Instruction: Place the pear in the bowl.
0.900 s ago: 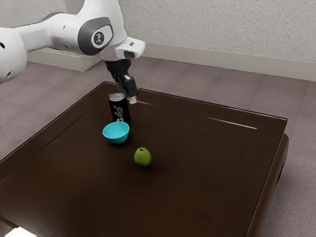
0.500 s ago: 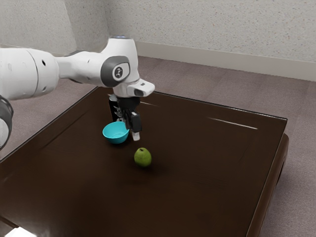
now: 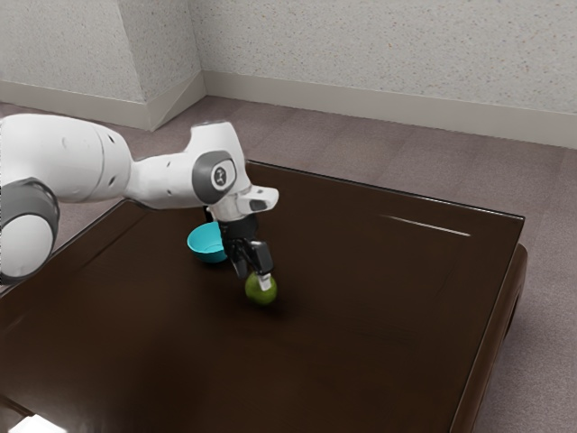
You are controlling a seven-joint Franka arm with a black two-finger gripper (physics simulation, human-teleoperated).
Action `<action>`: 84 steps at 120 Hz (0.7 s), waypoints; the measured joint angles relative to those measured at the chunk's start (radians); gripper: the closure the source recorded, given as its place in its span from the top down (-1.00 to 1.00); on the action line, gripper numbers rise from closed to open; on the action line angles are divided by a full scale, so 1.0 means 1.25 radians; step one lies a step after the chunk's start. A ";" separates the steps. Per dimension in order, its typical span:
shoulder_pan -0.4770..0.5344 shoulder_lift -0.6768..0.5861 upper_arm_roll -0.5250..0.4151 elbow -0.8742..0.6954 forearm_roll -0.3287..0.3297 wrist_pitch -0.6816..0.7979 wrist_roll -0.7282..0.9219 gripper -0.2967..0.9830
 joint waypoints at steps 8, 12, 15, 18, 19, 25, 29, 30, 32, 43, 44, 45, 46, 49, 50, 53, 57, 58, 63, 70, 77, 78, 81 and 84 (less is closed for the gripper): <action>0.000 0.010 0.001 0.001 -0.004 0.016 -0.006 0.54; 0.000 0.015 0.001 0.002 -0.005 0.027 -0.009 0.54; 0.000 0.019 0.001 0.002 -0.006 0.034 -0.012 0.54; 0.000 0.023 0.001 0.003 -0.007 0.041 -0.014 0.54; 0.000 0.024 0.001 0.003 -0.007 0.044 -0.014 0.54; 0.000 0.034 0.000 0.004 -0.009 0.055 -0.018 0.54; 0.000 0.039 0.000 0.005 -0.010 0.061 -0.020 0.54; -0.001 0.040 0.000 0.005 -0.010 0.062 -0.021 0.54; -0.001 0.042 0.000 0.006 -0.010 0.065 -0.022 0.54; -0.001 0.053 0.000 0.007 -0.012 0.078 -0.028 0.51; -0.001 0.054 0.000 0.007 -0.012 0.079 -0.028 0.50; -0.001 0.055 0.000 0.007 -0.012 0.080 -0.029 0.49; -0.001 0.055 0.000 0.007 -0.012 0.081 -0.029 0.48; -0.001 0.057 0.000 0.007 -0.012 0.083 -0.030 0.44; 0.000 0.057 0.000 0.007 -0.012 0.084 -0.031 0.43; 0.000 0.058 0.000 0.007 -0.012 0.086 -0.032 0.39; 0.000 0.059 0.000 0.007 -0.013 0.088 -0.034 0.34; 0.000 0.059 0.000 0.007 -0.013 0.088 -0.034 0.33; 0.000 0.059 -0.001 0.007 -0.013 0.091 -0.036 0.27; 0.001 0.059 -0.001 0.007 -0.013 0.094 -0.039 0.19; 0.002 0.057 0.000 0.007 -0.012 0.096 -0.042 0.14; 0.002 0.056 0.000 0.007 -0.012 0.096 -0.042 0.13; 0.003 0.055 0.000 0.007 -0.011 0.097 -0.043 0.11; 0.003 0.053 0.001 0.007 -0.010 0.098 -0.045 0.08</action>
